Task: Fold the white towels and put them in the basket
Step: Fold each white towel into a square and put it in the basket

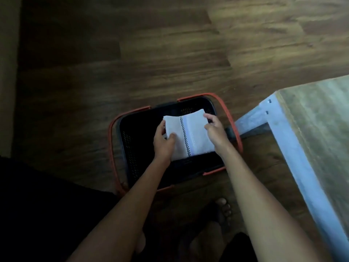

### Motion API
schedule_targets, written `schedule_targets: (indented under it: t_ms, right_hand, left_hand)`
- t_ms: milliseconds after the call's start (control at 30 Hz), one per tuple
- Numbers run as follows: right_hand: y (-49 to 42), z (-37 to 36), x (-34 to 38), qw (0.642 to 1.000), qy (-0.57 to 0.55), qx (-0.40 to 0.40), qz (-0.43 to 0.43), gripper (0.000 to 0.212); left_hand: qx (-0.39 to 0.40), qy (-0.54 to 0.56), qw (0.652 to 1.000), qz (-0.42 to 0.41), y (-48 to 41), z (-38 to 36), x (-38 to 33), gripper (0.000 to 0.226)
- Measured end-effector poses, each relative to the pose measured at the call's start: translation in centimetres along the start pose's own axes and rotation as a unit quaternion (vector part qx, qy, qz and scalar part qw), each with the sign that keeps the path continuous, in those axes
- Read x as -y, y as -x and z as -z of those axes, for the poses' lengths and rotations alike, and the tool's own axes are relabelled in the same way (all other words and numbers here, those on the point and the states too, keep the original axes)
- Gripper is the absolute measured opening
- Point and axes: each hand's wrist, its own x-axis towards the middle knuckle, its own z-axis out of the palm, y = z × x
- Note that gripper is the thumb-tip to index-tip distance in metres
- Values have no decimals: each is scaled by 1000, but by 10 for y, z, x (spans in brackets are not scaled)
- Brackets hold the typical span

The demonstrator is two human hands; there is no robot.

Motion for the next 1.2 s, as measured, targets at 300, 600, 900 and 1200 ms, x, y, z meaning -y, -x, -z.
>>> schedule_targets:
  t_ms: [300,600,900,1200]
  right_hand:
    - [-86,-44,-55,998,-23,35,-47,45]
    - [-113,-51,-79,998,-32,22,-48,46]
    - [-105,-61,-87,974,204,4,98,48]
    - [-117,-75,-126,795,550,-21,256,78]
  left_hand:
    - [-13,-12,998,58,-71,-7,73,57]
    - [1,-82,996,25,-97,-10,105,57]
    - [-24,-310,939,-151,-88,-8,112,61]
    - [66,-597,776,-192,-109,-12,140,74]
